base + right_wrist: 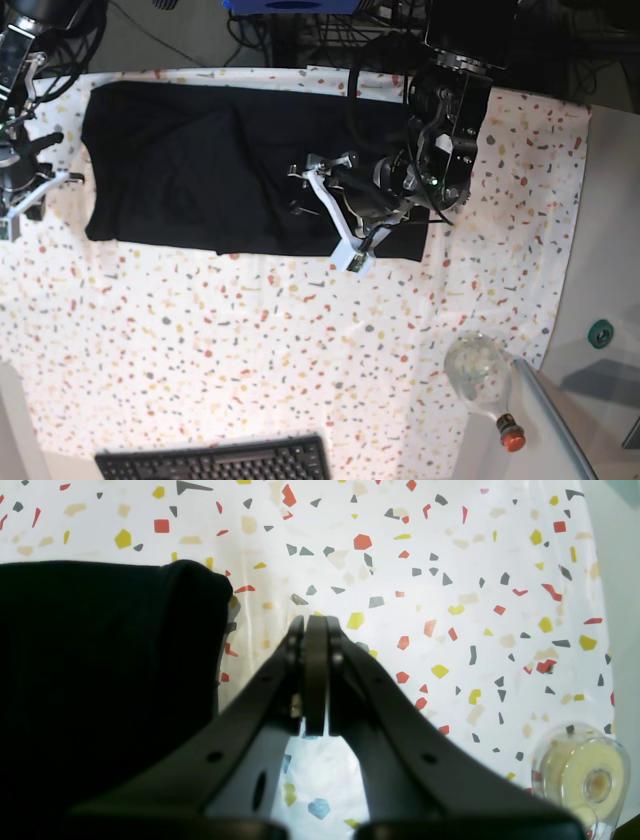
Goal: Layout the t-shirt on the table in an organized manner, then fold the t-shirt properly
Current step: 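Grasp the strip's end with the left gripper and fold it toward the right gripper, then press the folded stack with the right gripper and release both grippers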
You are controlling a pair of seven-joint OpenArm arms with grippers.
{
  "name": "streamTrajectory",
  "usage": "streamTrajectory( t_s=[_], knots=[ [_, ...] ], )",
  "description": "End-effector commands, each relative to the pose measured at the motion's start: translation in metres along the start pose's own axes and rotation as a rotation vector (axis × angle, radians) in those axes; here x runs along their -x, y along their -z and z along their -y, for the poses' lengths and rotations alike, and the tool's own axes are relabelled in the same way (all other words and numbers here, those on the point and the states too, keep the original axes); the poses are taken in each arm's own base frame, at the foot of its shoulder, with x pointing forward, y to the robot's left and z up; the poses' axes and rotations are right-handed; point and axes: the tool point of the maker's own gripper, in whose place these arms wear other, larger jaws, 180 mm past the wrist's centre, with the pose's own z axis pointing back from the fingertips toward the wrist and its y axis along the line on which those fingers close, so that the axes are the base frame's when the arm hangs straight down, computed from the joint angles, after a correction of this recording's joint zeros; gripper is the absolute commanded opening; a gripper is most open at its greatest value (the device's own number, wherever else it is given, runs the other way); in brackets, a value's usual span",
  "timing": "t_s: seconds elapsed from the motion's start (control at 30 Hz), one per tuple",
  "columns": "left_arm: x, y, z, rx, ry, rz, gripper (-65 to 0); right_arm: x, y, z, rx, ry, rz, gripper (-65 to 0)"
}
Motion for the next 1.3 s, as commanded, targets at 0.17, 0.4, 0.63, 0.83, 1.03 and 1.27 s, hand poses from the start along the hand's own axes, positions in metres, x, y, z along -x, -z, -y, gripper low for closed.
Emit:
streamTrajectory(
  t_s=[0.17,0.4,0.63,0.83,1.03,1.27],
  knots=[
    [-0.021,0.003,0.023,0.054,-0.004,0.06,-14.2,-0.018,-0.002,0.008,0.016,-0.008,0.056,-65.0],
    [-0.013,0.021,0.093,0.189,0.138,0.008,-14.5,-0.018,-0.002,0.008,0.017,-0.009,0.055,-65.0],
    [-0.028,0.011,0.122,0.238,0.213,0.055,-24.4,-0.018,-0.002,0.008,0.017,-0.01,0.055,-65.0],
    [-0.026,-0.016,0.056,0.096,0.211,0.074,-56.1,-0.018,-0.002,0.008,0.016,-0.008,0.054,-65.0],
    [-0.011,-0.004,0.026,0.046,0.125,0.019,-65.0,-0.017,-0.001,0.005,0.011,0.0,0.054,-65.0],
    [0.04,0.023,0.06,0.132,0.186,-0.142,-65.0,-0.023,0.002,-0.013,-0.026,-0.02,0.064,-65.0]
  ],
)
